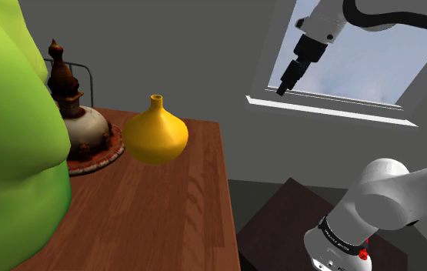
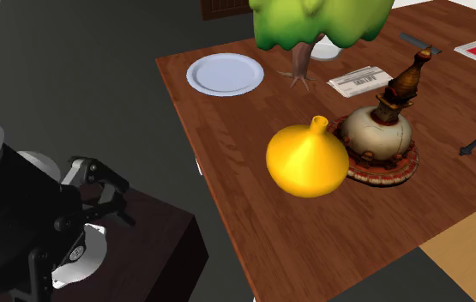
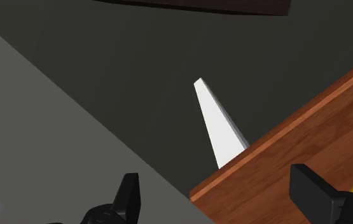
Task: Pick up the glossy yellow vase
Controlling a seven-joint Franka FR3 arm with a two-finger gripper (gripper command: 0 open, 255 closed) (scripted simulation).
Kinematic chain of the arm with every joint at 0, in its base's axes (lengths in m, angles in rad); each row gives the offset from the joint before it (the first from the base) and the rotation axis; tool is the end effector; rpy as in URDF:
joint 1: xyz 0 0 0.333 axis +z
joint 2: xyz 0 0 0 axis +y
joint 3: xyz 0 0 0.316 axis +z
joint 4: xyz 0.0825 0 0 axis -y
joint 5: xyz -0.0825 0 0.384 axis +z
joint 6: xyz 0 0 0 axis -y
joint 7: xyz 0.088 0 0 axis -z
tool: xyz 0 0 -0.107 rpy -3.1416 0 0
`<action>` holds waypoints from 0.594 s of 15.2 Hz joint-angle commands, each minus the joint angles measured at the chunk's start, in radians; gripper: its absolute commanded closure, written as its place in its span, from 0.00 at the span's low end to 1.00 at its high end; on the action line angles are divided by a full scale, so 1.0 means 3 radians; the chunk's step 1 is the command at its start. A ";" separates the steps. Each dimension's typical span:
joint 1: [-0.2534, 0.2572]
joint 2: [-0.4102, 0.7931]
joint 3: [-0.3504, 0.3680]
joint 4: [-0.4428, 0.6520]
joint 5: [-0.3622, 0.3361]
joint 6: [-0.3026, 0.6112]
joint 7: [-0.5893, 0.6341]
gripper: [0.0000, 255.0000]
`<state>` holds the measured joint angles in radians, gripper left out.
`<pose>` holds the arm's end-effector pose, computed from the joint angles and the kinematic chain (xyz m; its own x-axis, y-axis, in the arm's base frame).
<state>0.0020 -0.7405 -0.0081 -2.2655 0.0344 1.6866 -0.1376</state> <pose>0.3316 0.0004 0.6305 0.9780 0.1284 0.1647 0.1330 -0.9910 -0.0174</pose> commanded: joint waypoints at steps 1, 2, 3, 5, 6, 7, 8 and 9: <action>0.0000 0.0000 0.0000 0.0000 0.0000 0.0000 0.0000 0.00; 0.0021 0.0060 0.0067 0.0037 0.0031 0.0024 0.0072 0.00; 0.0041 0.0123 0.0134 0.0078 0.0059 0.0048 0.0143 0.00; 0.0078 0.0258 0.0265 0.0170 0.0110 0.0093 0.0284 0.00; 0.0094 0.0330 0.0330 0.0222 0.0131 0.0115 0.0355 0.00; 0.0108 0.0405 0.0395 0.0278 0.0149 0.0136 0.0425 0.00; 0.0123 0.0482 0.0459 0.0338 0.0165 0.0156 0.0496 0.00; 0.0136 0.0562 0.0523 0.0401 0.0177 0.0175 0.0567 0.00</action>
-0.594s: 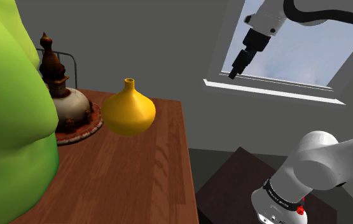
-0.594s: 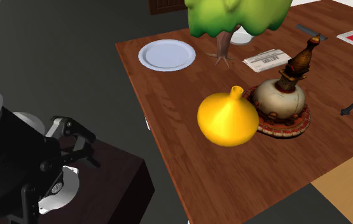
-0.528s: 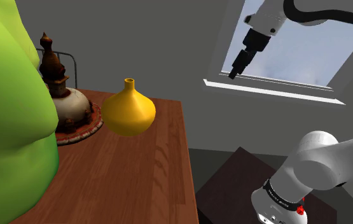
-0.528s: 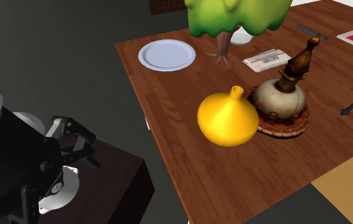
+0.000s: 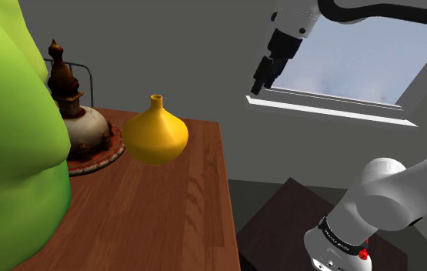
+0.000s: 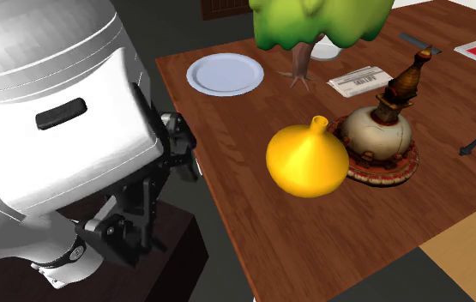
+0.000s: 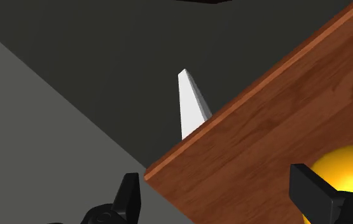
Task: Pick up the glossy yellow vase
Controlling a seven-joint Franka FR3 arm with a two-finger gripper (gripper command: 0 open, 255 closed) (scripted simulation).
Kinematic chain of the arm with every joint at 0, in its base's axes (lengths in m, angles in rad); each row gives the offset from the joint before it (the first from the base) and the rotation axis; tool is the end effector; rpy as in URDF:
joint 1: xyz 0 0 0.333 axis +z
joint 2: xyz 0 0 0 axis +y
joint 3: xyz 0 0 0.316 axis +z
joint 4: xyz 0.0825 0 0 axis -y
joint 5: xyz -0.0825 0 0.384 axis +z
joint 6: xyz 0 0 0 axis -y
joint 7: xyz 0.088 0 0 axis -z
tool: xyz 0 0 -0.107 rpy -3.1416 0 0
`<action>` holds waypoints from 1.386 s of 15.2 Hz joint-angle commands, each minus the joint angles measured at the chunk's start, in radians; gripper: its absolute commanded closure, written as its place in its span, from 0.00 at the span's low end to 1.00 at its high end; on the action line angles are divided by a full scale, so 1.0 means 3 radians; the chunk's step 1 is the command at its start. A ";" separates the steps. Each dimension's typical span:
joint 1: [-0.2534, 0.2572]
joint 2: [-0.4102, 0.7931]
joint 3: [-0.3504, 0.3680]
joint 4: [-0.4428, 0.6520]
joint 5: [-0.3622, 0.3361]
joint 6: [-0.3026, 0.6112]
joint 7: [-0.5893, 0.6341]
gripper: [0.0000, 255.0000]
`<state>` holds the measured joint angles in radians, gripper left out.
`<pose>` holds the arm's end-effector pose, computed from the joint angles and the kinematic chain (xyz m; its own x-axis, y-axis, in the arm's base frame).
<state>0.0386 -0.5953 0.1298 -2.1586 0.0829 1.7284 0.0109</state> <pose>0.3717 0.0845 0.6327 0.9782 0.1317 0.1603 0.1354 -0.9907 -0.0120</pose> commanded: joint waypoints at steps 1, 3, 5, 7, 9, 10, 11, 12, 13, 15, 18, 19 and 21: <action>0.0026 0.0161 0.0127 0.0112 0.0024 0.0053 0.0143 0.00; 0.0047 0.0334 0.0253 0.0258 0.0032 0.0084 0.0288 0.00; 0.0065 0.0517 0.0378 0.0420 0.0024 0.0108 0.0434 0.00; 0.0082 0.0712 0.0502 0.0598 -0.0001 0.0124 0.0584 0.00; 0.0097 0.0918 0.0627 0.0793 -0.0044 0.0132 0.0738 0.00; 0.0106 0.1026 0.0688 0.0897 -0.0074 0.0131 0.0818 0.00; 0.0117 0.1137 0.0749 0.1006 -0.0108 0.0128 0.0898 0.00; 0.0129 0.1252 0.0808 0.1120 -0.0149 0.0121 0.0980 0.00; 0.0144 0.1371 0.0867 0.1240 -0.0195 0.0111 0.1063 0.00; 0.0186 0.1622 0.0979 0.1496 -0.0305 0.0078 0.1233 0.00; 0.0283 0.2032 0.1130 0.1932 -0.0514 -0.0008 0.1491 0.00; 0.0330 0.2178 0.1172 0.2094 -0.0594 -0.0049 0.1576 0.00; 0.0448 0.2488 0.1242 0.2450 -0.0769 -0.0152 0.1739 0.00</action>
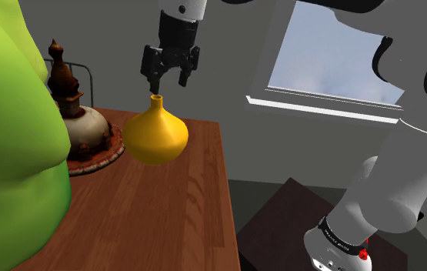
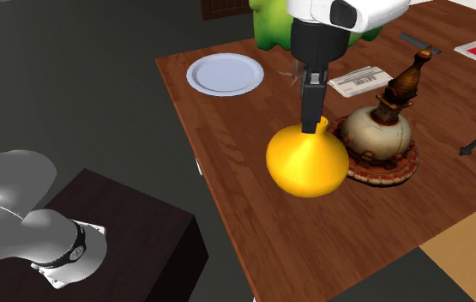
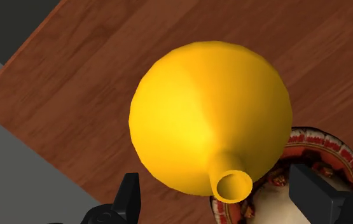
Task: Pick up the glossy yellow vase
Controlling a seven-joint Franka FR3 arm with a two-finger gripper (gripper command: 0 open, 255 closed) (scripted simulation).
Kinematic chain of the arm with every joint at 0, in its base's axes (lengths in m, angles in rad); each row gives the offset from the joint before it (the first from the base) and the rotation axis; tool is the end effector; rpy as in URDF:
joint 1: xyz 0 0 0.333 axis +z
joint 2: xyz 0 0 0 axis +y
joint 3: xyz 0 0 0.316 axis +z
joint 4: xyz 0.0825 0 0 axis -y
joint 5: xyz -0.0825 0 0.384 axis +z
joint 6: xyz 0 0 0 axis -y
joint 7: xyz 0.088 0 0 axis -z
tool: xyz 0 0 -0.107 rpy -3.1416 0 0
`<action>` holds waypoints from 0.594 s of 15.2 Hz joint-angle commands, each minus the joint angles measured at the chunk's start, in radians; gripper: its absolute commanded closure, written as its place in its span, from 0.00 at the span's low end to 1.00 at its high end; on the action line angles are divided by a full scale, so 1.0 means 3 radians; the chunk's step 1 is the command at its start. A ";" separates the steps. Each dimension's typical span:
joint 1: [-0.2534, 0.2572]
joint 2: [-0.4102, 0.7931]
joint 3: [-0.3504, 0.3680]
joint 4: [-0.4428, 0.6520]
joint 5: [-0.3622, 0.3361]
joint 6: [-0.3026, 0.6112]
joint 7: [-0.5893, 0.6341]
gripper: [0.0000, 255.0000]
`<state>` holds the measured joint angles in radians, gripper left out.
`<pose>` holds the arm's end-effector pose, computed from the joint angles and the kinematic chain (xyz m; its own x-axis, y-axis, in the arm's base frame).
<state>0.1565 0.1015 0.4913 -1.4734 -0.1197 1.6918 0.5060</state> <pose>0.4905 0.3374 0.6308 0.9790 0.1414 0.1469 0.1428 -0.9897 0.0007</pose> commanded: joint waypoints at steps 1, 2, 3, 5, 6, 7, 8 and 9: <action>0.0102 0.0263 0.0049 0.0283 -0.0148 -0.0068 0.0134 0.00; 0.0099 0.0246 0.0041 0.0217 -0.0139 -0.0016 0.0133 0.00; 0.0093 0.0231 0.0038 0.0153 -0.0131 0.0036 0.0133 0.00; 0.0080 0.0204 0.0034 0.0029 -0.0118 0.0136 0.0133 0.00; 0.0074 0.0192 0.0032 -0.0030 -0.0112 0.0185 0.0133 0.00; 0.0068 0.0182 0.0030 -0.0088 -0.0108 0.0234 0.0134 0.00; 0.0063 0.0172 0.0029 -0.0144 -0.0104 0.0282 0.0135 0.00; 0.0061 0.0168 0.0028 -0.0176 -0.0102 0.0310 0.0136 0.00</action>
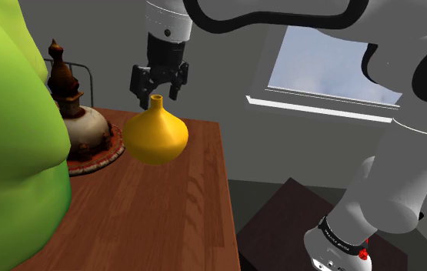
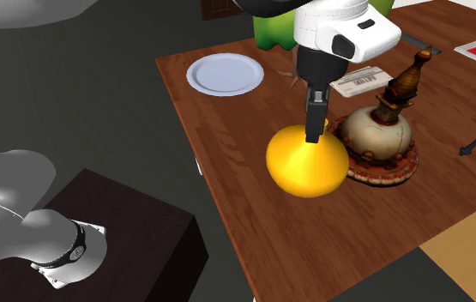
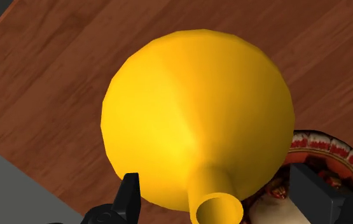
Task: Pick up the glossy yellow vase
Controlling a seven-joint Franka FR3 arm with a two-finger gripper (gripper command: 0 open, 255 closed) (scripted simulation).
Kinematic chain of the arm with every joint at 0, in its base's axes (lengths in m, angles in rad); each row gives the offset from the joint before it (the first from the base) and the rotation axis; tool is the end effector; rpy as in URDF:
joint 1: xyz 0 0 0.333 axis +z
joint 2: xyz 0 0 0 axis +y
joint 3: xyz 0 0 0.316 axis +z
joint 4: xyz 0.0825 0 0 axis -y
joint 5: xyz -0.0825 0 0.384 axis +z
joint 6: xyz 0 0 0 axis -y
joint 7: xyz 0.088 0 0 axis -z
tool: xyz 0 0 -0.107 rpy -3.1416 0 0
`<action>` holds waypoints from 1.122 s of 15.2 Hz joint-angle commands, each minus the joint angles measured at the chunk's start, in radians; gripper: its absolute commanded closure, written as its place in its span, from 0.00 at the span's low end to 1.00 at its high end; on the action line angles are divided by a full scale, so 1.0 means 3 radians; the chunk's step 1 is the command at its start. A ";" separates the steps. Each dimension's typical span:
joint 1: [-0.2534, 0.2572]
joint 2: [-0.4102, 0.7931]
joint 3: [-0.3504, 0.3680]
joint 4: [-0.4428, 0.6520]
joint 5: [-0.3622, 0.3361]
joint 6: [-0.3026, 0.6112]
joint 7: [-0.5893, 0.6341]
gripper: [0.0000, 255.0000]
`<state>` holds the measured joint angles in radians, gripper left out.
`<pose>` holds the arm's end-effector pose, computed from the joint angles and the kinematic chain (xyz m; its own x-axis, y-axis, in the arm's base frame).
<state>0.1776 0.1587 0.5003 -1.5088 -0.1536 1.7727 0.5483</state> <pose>0.5020 0.3577 0.5910 0.9795 0.1391 0.1458 0.1404 -0.9901 0.0014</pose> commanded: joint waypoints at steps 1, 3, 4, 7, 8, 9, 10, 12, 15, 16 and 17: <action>-0.0010 -0.0024 -0.0003 -0.0059 0.0012 0.0040 -0.0005 0.00; -0.0008 -0.0016 -0.0003 -0.0059 0.0008 0.0047 -0.0004 1.00; -0.0008 -0.0015 -0.0003 -0.0057 0.0007 0.0047 -0.0004 1.00; -0.0007 -0.0012 -0.0003 -0.0053 0.0005 0.0045 -0.0003 1.00; -0.0007 -0.0012 -0.0003 -0.0054 0.0006 0.0045 -0.0003 1.00; -0.0007 -0.0013 -0.0003 -0.0054 0.0006 0.0045 -0.0003 1.00; -0.0008 -0.0012 -0.0003 -0.0053 0.0006 0.0045 -0.0003 1.00; -0.0005 -0.0015 -0.0001 -0.0003 0.0008 -0.0008 -0.0007 1.00; 0.0012 0.0018 0.0005 0.0173 -0.0007 -0.0155 -0.0008 1.00; 0.0019 0.0032 0.0006 0.0235 -0.0014 -0.0205 -0.0008 1.00; 0.0026 0.0046 0.0008 0.0298 -0.0021 -0.0256 -0.0008 1.00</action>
<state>0.1831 0.1698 0.5020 -1.4407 -0.1582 1.7139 0.5457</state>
